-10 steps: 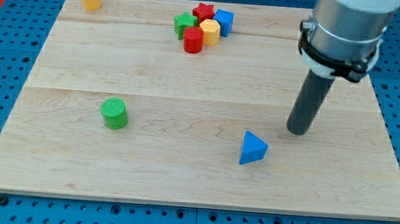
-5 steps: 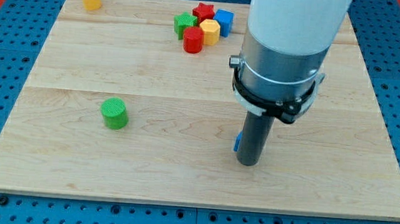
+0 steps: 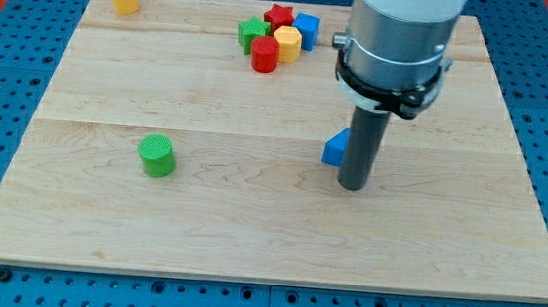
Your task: Slide the blue triangle towards the center of the board
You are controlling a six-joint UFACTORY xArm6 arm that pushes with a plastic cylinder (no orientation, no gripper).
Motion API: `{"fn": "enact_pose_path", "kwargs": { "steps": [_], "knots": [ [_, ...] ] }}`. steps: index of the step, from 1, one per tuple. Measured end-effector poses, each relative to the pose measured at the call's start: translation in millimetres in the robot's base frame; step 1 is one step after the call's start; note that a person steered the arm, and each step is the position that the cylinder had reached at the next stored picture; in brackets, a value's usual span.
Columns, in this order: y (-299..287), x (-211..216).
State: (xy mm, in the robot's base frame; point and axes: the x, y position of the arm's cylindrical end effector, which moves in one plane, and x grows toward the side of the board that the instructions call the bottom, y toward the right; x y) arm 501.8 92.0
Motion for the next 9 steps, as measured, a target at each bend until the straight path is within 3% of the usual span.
{"fn": "enact_pose_path", "kwargs": {
  "steps": [2,5,9],
  "knots": [
    [5.3,-11.9],
    [-5.3,-73.9],
    [-133.8,-76.2]
  ]
}}
